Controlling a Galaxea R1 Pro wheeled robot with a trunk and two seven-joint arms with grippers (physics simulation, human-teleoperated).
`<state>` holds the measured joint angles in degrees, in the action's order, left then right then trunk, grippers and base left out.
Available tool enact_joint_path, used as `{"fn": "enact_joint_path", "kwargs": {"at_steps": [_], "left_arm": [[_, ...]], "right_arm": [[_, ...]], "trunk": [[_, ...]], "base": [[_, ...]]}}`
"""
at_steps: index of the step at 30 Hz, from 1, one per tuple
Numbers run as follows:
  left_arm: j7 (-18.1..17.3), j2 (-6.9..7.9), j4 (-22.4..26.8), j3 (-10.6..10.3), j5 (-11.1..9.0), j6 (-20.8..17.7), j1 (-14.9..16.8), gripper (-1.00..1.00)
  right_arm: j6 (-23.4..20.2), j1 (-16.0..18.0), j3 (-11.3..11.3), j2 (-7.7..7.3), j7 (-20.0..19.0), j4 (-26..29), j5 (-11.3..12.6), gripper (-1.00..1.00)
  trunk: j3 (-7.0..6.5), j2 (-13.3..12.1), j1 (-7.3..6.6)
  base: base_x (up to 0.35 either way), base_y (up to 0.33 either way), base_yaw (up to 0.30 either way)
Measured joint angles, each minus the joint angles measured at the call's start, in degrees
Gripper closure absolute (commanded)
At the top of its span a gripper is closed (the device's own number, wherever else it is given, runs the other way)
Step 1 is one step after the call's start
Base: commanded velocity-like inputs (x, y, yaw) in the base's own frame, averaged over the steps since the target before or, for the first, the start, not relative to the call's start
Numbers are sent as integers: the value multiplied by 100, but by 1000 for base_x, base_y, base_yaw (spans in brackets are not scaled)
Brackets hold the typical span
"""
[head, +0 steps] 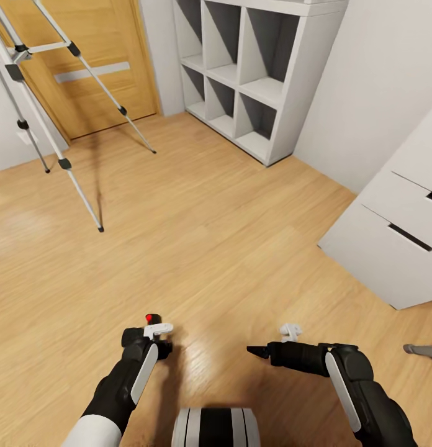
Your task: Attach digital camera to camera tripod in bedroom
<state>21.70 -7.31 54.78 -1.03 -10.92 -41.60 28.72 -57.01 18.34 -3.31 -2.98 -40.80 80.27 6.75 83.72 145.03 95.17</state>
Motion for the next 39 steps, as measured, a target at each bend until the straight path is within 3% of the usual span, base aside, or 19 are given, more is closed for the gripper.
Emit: {"fn": "enact_joint_path", "kwargs": {"at_steps": [22, 28, 32, 39], "left_arm": [[9, 17, 32, 6, 24, -8, 0, -100], [-4, 224, 67, 8, 23, -8, 0, -100], [-26, 443, 96, 8, 11, -9, 0, -100], [-28, 534, 115, 3, -3, -9, 0, -100]], "right_arm": [[-9, 0, -7, 8, 0, 4, 0, -100], [-9, 0, -12, 8, 0, 4, 0, -100], [-9, 0, -22, 8, -1, 4, -7, -100], [-2, 0, -24, 8, -1, 4, -9, -100]], "trunk": [[488, 30, 57], [621, 38, 72], [709, 43, 82], [865, 52, 100]], "base": [[0, 0, 0], [0, 0, 0], [0, 0, 0], [0, 0, 0]]}}
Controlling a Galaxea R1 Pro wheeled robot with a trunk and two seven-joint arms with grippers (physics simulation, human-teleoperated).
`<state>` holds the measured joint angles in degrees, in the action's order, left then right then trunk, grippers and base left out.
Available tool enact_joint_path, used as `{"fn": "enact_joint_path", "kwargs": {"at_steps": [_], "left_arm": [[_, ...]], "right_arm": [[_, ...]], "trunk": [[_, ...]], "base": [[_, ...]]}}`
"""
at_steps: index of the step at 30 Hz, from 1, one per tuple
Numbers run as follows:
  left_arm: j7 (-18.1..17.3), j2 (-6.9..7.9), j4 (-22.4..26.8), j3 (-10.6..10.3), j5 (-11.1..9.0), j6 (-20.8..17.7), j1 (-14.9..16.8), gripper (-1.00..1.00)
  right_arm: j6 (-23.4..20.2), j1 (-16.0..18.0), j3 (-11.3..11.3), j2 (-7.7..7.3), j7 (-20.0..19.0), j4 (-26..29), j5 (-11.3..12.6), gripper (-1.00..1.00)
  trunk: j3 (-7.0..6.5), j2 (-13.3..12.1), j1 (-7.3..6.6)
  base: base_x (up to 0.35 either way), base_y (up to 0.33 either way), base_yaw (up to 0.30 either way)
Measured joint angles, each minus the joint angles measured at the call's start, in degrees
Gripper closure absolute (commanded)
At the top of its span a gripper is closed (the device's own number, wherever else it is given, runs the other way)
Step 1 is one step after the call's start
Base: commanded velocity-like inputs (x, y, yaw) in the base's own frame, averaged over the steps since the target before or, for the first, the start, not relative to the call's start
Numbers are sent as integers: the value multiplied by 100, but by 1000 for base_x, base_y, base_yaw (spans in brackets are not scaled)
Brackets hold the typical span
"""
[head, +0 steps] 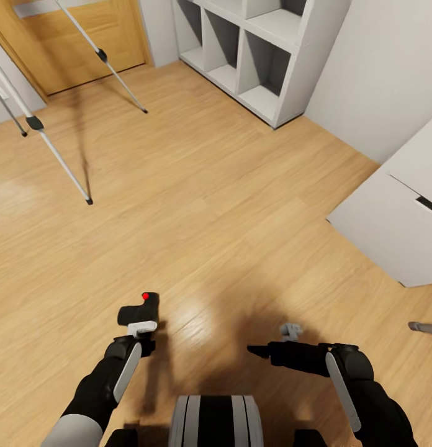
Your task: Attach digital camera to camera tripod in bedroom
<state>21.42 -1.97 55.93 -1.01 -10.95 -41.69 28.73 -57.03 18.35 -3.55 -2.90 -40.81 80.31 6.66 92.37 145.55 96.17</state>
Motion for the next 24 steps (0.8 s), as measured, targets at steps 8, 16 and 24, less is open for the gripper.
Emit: {"fn": "enact_joint_path", "kwargs": {"at_steps": [8, 16, 24], "left_arm": [[1, 11, 8, -20, 3, 0, 0, -100], [2, -7, 14, -71, 20, -2, 0, -100], [2, -17, 17, -104, 25, -7, 0, -100]], "right_arm": [[-5, 0, -1, 0, 0, -2, 2, -100], [-7, 0, -4, 0, 5, -3, -5, -100], [4, 0, -19, 0, 0, 0, -3, -100]], "trunk": [[45, 3, 5], [45, 3, 5], [45, 3, 5]], "base": [[0, 0, 0], [0, 0, 0], [0, 0, 0]]}}
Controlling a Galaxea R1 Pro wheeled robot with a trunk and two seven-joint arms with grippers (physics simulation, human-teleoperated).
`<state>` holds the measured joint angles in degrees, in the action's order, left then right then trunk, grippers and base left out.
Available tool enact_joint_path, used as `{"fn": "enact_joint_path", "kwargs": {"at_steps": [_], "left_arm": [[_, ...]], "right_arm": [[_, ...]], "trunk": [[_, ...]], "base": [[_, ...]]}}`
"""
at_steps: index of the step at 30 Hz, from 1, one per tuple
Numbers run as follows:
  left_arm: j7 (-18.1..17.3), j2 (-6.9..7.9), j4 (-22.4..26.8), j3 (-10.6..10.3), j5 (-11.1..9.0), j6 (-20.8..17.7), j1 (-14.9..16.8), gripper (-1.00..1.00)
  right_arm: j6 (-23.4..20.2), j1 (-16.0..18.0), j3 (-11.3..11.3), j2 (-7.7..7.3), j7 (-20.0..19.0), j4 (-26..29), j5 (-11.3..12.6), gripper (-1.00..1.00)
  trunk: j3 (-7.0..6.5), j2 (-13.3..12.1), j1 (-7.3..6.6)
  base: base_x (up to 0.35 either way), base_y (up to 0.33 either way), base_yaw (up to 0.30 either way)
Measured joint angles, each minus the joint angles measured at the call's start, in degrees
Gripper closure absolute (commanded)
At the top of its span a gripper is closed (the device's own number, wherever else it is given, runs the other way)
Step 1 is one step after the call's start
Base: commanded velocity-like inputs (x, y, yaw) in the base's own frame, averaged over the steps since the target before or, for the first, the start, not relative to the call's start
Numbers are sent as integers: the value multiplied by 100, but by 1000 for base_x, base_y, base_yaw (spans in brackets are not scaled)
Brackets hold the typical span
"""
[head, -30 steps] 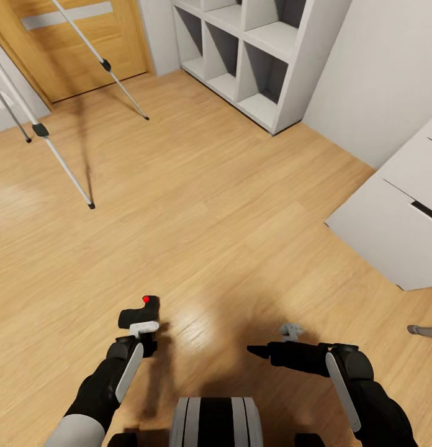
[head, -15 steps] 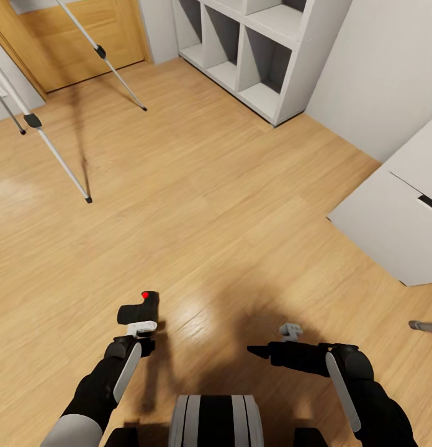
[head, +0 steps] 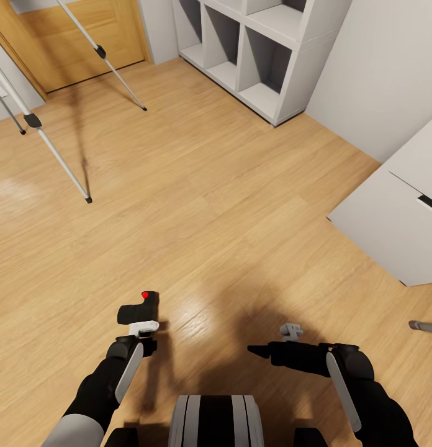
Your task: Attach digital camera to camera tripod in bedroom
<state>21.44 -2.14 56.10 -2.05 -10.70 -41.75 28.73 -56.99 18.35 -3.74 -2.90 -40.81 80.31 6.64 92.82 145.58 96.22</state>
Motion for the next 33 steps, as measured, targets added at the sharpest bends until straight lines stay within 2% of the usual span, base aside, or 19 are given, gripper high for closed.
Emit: {"fn": "enact_joint_path", "kwargs": {"at_steps": [4, 11, 15, 28, 33], "left_arm": [[-8, -2, 0, -55, 0, 7, 0, -100], [-15, -4, 0, -377, 2, 59, 0, -100], [-11, 1, 0, -445, 6, 76, 0, -100], [10, 16, 11, -464, 17, 94, 0, -100], [15, 23, 179, -456, 21, 82, 0, -100]], "right_arm": [[7, 0, -2, 2, 0, 0, 3, -100], [23, 0, -5, 4, 0, 0, 3, -100], [33, 0, -2, 5, 3, 0, 4, -100], [41, 0, 1, 5, 8, 0, -1, -100], [41, 0, 1, 5, 8, -1, -4, -100]], "trunk": [[0, 0, 0], [0, 0, 0], [0, 0, 0], [0, 0, 0], [0, 0, 0]], "base": [[0, 0, 0], [0, 0, 0], [0, 0, 0], [0, 0, 0], [0, 0, 0]]}}
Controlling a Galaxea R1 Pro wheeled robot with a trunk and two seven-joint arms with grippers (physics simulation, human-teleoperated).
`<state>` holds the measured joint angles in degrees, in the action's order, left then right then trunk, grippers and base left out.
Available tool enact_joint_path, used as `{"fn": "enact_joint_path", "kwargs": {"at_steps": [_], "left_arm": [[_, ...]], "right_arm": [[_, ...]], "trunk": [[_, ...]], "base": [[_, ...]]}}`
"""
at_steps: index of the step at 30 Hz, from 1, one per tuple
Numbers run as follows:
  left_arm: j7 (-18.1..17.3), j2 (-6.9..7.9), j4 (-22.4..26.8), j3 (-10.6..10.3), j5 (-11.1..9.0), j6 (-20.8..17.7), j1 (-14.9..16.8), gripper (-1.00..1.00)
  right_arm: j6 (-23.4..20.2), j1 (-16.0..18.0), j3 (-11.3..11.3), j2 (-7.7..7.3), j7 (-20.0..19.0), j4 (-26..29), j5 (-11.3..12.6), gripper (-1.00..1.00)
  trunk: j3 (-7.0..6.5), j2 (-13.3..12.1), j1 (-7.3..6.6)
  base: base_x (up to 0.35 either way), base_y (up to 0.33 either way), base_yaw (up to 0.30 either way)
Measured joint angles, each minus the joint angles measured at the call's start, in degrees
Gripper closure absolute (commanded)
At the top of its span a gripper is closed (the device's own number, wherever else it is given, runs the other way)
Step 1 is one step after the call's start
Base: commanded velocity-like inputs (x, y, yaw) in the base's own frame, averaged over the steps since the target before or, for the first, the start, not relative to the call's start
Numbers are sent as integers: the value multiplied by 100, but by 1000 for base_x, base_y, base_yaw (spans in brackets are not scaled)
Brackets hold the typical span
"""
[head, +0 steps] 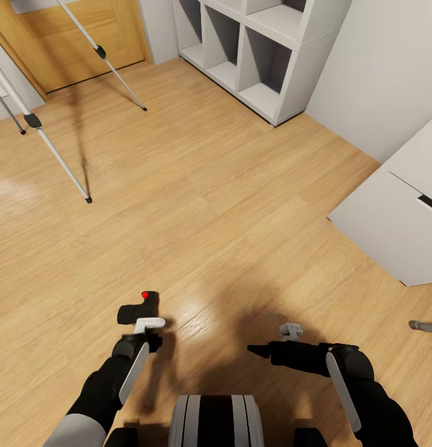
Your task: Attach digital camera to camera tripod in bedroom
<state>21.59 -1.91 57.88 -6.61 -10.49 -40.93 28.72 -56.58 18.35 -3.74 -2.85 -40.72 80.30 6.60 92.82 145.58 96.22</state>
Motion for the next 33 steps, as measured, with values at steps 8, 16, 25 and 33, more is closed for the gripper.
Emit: {"fn": "enact_joint_path", "kwargs": {"at_steps": [8, 16, 25, 33], "left_arm": [[16, 12, 342, 2, 2, -50, 0, -100], [19, 6, 372, -2, 1, -58, 0, -100], [19, 7, 368, 1, -5, -58, 0, -100], [23, 6, 367, 2, -6, -58, 0, -100]], "right_arm": [[0, 0, 0, 1, 0, -1, -1, -100], [0, 0, 0, -2, 0, -5, -1, -100], [7, 0, 0, -1, 0, -7, -1, -100], [9, 0, -6, -4, 0, -7, -4, -100]], "trunk": [[0, 0, -1], [0, 0, -1], [0, 0, 0], [0, 0, 0]], "base": [[31, 0, 0], [131, 0, 0], [17, 0, 0], [2, 0, 0]]}}
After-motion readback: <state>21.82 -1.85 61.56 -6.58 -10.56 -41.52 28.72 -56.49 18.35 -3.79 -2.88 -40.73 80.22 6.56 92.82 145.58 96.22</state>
